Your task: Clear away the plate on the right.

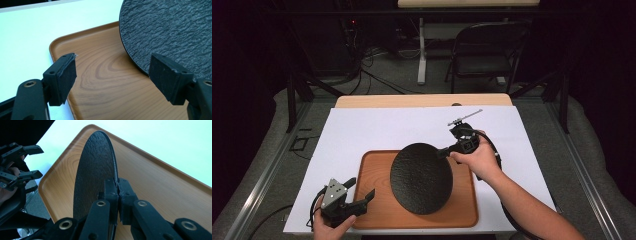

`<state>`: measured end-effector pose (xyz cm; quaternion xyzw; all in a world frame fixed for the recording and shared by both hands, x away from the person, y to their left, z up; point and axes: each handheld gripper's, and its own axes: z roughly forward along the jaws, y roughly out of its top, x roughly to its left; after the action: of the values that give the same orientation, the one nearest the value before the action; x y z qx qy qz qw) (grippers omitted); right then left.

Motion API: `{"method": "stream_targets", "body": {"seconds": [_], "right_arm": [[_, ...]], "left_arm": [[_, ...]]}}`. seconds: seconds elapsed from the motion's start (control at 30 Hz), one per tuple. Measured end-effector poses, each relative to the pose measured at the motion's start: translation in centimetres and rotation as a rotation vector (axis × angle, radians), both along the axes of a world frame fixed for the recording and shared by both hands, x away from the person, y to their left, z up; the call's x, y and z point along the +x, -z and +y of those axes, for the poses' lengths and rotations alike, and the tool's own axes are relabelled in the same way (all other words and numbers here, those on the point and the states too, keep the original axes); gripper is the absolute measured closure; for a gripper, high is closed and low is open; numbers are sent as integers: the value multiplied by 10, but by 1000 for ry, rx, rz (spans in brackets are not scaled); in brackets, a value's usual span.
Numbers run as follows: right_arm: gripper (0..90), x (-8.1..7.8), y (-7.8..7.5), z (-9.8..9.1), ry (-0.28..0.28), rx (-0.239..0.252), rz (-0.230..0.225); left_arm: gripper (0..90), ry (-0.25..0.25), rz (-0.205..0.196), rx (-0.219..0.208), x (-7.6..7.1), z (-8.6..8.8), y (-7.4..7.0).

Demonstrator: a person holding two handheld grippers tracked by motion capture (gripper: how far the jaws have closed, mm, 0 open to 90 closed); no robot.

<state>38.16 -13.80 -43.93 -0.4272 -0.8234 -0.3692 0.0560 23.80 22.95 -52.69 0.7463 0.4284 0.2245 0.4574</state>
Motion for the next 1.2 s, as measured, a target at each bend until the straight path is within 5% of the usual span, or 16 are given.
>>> {"method": "stream_targets", "body": {"seconds": [1.2], "right_arm": [[834,8,36,-26,70,3,79]], "left_arm": [[217,27,-13,13,-1,-3,1]]}}
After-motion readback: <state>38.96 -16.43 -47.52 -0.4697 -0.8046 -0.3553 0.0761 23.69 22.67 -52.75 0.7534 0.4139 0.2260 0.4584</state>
